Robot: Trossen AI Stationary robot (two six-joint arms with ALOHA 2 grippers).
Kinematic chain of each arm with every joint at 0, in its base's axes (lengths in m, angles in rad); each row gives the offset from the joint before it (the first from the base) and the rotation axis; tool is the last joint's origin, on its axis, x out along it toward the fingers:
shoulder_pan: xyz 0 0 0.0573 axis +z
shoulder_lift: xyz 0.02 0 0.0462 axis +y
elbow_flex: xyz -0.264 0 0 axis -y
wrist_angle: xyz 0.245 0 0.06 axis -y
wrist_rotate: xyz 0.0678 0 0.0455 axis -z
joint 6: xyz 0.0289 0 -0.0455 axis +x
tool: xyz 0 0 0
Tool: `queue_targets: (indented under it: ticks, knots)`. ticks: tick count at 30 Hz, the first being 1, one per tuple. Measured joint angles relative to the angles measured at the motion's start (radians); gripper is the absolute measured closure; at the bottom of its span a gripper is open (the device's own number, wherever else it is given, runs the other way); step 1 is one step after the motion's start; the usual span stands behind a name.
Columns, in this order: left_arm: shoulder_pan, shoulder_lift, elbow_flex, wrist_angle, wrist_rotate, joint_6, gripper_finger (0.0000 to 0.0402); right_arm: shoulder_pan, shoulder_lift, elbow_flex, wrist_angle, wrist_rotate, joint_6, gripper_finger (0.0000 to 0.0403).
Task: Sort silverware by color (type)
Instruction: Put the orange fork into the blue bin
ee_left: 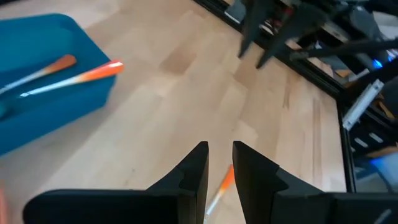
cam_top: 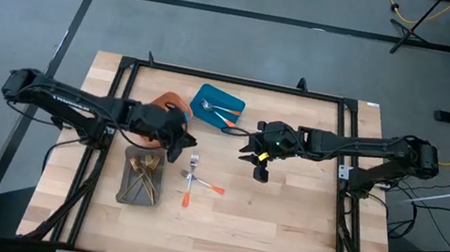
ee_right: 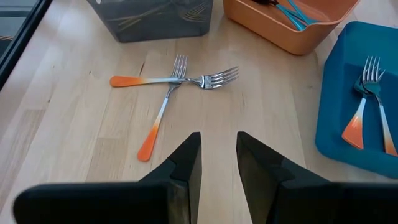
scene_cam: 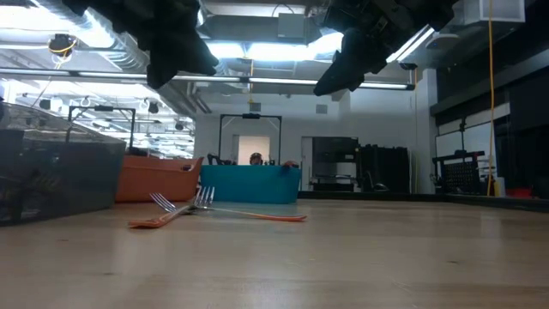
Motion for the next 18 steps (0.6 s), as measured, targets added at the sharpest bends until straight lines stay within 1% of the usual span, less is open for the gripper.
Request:
queue_targets:
  ticks: [3,7,13,18]
  knots:
    - [-0.025,0.029,0.019,-0.001,0.000,0.000,0.0335,0.000,0.000,0.000,0.002,0.000,0.000,0.0311]
    - [-0.053,0.093,0.090,-0.002,0.000,0.047,0.0335,0.000,0.000,0.000,0.007,0.000,0.000,0.0311]
    - [-0.081,0.210,0.229,-0.008,0.000,0.241,0.0335,0.000,0.000,0.000,0.010,0.000,0.000,0.0311]
    - [-0.090,0.285,0.302,-0.007,0.000,0.431,0.0335,0.000,0.000,0.000,0.010,0.000,0.000,0.0311]
